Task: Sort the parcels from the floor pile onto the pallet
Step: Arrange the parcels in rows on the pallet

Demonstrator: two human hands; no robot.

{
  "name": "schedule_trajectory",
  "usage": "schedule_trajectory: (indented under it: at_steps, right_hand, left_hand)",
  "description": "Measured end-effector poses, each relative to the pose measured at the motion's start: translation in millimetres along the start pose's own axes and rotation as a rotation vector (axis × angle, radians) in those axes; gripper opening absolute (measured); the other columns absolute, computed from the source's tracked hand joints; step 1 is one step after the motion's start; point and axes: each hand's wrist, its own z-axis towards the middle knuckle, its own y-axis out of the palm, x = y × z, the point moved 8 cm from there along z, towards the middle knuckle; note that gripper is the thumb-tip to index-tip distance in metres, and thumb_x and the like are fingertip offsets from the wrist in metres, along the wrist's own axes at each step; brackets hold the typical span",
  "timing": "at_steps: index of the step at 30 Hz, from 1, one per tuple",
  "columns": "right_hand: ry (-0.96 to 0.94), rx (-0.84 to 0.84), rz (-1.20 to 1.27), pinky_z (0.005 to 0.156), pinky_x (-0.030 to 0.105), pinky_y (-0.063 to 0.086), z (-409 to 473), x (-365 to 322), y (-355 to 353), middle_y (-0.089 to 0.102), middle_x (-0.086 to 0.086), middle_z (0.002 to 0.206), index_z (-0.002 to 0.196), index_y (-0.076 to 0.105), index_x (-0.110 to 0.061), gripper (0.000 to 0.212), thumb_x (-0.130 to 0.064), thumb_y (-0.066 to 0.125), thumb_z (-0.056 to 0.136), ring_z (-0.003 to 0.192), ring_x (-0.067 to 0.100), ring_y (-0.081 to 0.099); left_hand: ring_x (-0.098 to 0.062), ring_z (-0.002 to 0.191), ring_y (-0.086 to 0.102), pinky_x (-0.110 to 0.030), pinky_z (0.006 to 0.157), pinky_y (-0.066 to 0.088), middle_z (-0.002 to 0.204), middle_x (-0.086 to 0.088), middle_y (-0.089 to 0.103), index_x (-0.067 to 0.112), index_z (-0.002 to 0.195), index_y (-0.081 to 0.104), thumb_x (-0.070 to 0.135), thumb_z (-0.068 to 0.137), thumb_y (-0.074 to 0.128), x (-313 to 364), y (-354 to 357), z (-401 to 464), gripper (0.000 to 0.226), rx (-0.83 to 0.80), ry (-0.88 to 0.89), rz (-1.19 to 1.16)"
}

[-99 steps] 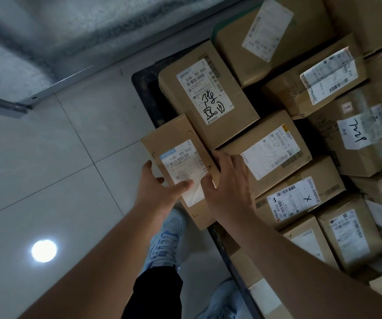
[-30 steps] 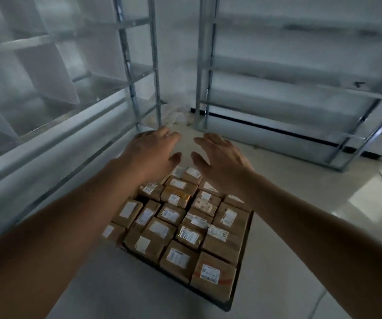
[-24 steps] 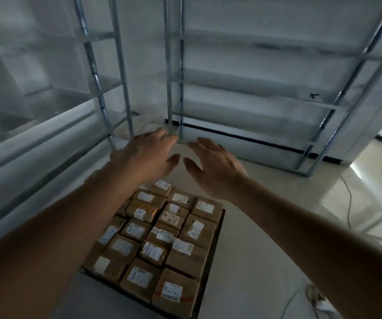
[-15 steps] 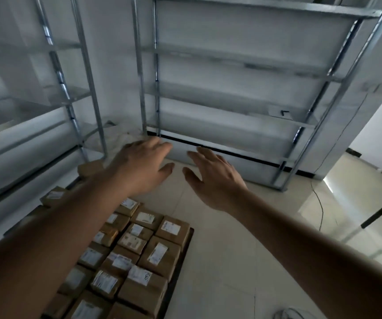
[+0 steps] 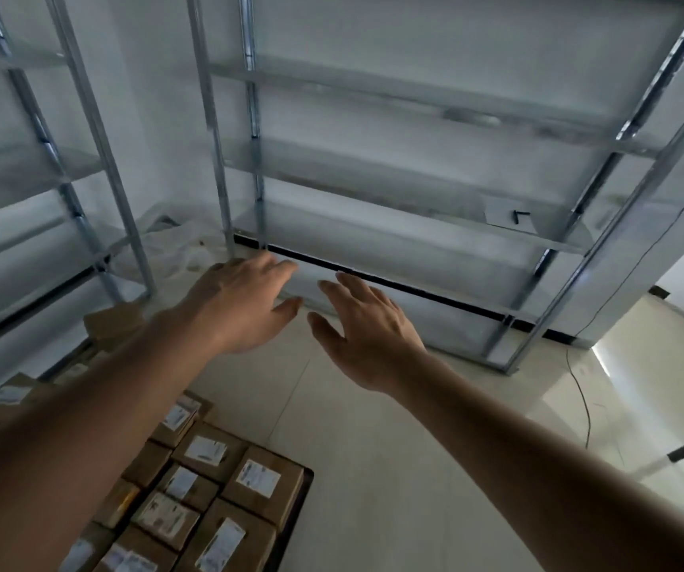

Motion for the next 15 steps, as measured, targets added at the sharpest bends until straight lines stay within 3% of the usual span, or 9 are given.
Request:
schedule_trajectory:
  at_steps: [8,15]
  right_hand:
    - [-0.062,-0.031,0.024,0.128,0.044,0.021,148,90,-22,0.018,0.002,0.174,0.165,0.025,-0.030,0.069,-0.065,0.030,0.105,0.159,0.026,0.018]
    - [-0.266,-0.130,0.021,0.129,0.045,0.022,300,158,7,0.021,0.004,0.173,0.163,0.029,-0.029,0.067,-0.064,0.029,0.106,0.159,0.027,0.020]
  left_hand:
    - [-0.020,0.135,0.050,-0.039,0.106,0.043,0.154,0.003,0.042,0.031,0.154,0.033,0.062,0.100,0.033,-15,33,152,0.063,-0.034,-0.077,0.002]
    - [-0.023,0.130,0.055,-0.043,0.102,0.049,0.151,0.001,0.047,0.028,0.152,0.041,0.064,0.098,0.031,-57,89,271,0.065,-0.064,-0.341,0.003]
